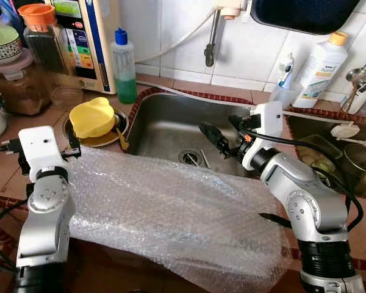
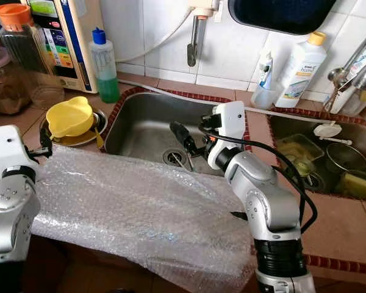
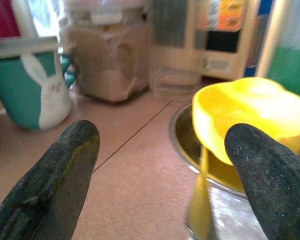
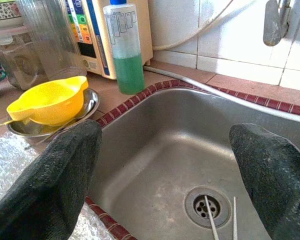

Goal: Kitchen organization

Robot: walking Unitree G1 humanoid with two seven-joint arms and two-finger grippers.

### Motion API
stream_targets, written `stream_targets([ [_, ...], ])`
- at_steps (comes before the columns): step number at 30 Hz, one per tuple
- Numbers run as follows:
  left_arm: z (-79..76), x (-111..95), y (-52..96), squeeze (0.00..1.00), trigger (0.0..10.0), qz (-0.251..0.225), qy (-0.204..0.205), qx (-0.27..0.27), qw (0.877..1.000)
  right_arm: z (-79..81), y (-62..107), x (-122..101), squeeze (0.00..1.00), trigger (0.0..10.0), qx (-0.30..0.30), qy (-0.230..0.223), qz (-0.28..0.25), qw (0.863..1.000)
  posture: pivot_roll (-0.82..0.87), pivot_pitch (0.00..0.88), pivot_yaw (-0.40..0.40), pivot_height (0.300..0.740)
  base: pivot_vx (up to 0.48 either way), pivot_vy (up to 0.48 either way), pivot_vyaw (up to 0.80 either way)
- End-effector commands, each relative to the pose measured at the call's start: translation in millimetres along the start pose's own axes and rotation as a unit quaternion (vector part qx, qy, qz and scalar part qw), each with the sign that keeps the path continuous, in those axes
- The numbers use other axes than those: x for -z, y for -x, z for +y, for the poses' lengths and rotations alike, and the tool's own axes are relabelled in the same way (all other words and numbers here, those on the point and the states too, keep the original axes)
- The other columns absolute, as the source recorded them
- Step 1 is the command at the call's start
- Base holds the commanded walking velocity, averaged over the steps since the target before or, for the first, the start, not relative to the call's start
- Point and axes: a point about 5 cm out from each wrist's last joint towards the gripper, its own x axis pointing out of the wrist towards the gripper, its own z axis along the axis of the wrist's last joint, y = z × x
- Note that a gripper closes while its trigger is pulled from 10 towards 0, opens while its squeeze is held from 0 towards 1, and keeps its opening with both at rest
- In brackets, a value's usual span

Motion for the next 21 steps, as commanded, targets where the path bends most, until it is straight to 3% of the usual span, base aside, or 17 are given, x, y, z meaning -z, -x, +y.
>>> stream_targets([
  [1,-5.6,2,7.8,0.0,10.0,0.0,-0.006,0.018,1.0,0.9,-1.2,-3,0.0,10.0,-0.004,0.01,-0.003,1.0,0.12,0.013,-0.057,0.74,0.0,0.0,0.0],
  [7,-10.7,13,11.6,0.0,10.0,0.001,-0.029,0.038,0.999,0.7,-3.3,-6,0.0,10.0,-0.007,-0.003,-0.011,1.0,0.12,0.012,-0.061,0.74,0.0,0.0,0.0],
  [14,-15.9,19,6.8,0.0,10.0,0.011,-0.018,0.051,0.998,-1.2,-3.3,-9,0.0,10.0,-0.001,-0.002,-0.017,1.0,0.1,0.01,-0.062,0.74,0.0,0.0,0.0],
  [15,-16.5,19,6.2,0.0,8.7,0.012,-0.016,0.053,0.998,-1.5,-3.2,-9,0.0,10.0,0.0,-0.001,-0.017,1.0,0.1,0.01,-0.062,0.74,0.0,0.0,0.0],
  [16,-17.1,20,5.5,0.0,6.6,0.013,-0.016,0.054,0.998,-1.6,-3.2,-9,0.0,10.0,0.0,-0.001,-0.017,1.0,0.1,0.01,-0.062,0.74,0.0,0.0,0.0],
  [17,-17.7,21,4.9,0.0,2.7,0.017,-0.014,0.055,0.998,-1.6,-3.1,-9,0.0,10.0,0.001,-0.001,-0.017,1.0,0.1,0.01,-0.06,0.74,0.0,0.0,0.0],
  [18,-18.3,24,4.2,0.0,1.8,0.022,-0.011,0.056,0.998,-1.7,-2.9,-9,0.0,10.0,0.001,-0.001,-0.017,1.0,0.09,0.011,-0.06,0.74,0.0,0.0,0.0],
  [20,-19.8,26,3.6,0.0,1.8,0.027,-0.006,0.059,0.998,-1.9,-2.8,-10,0.0,10.0,0.001,-0.001,-0.018,1.0,0.09,0.011,-0.059,0.74,0.0,0.0,0.0],
  [21,-21.0,27,3.5,0.0,0.8,0.025,-0.006,0.063,0.998,-2.3,-2.7,-10,0.0,10.0,0.002,-0.001,-0.019,1.0,0.09,0.012,-0.06,0.74,0.0,0.0,0.0],
])
